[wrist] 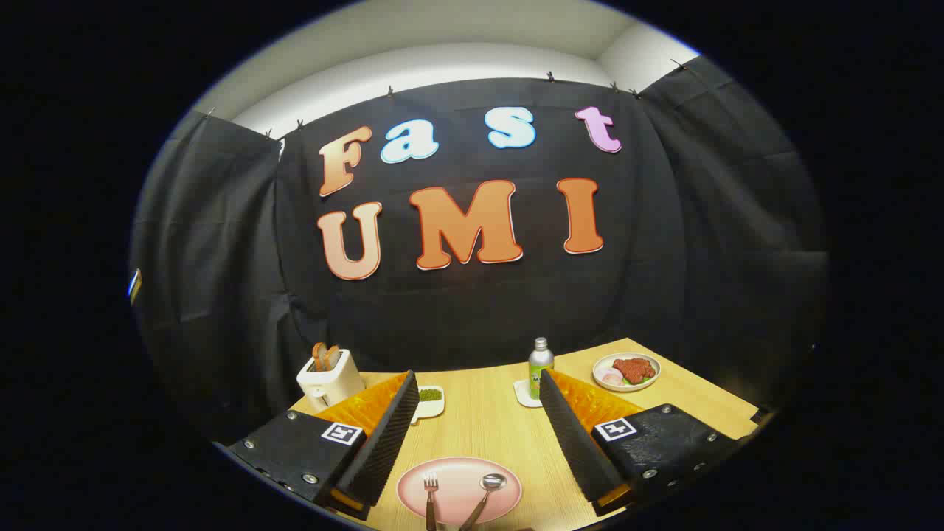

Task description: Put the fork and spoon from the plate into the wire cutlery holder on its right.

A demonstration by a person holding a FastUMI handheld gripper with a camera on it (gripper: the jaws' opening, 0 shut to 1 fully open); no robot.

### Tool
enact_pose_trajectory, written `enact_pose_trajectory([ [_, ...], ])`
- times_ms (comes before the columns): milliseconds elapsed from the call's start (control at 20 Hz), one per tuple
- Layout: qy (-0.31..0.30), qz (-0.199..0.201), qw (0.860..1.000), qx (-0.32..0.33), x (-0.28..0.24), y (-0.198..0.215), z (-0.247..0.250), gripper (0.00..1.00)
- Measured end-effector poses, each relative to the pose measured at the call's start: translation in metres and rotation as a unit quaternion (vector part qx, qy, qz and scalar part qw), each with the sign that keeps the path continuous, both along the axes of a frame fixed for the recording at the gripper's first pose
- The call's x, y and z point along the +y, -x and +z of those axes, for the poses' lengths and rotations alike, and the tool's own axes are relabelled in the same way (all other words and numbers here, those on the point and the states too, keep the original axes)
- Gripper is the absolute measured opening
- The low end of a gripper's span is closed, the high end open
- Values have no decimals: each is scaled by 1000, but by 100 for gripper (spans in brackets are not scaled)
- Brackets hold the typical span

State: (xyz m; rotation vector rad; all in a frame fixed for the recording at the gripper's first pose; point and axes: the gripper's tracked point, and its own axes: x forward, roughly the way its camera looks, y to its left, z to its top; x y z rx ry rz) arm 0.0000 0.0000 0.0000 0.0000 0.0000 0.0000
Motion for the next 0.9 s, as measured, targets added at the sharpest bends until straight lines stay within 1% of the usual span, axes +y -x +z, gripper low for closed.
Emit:
enact_pose_trajectory([
  [200, -1, -18, 1000, 21, -8, -3, -11, 99],
  [400, 2, -16, 999, 46, -5, -7, -25, 99],
  [650, 11, -14, 998, 56, -4, -7, -32, 99],
  [900, 12, -25, 997, 69, -14, -4, -42, 99],
])
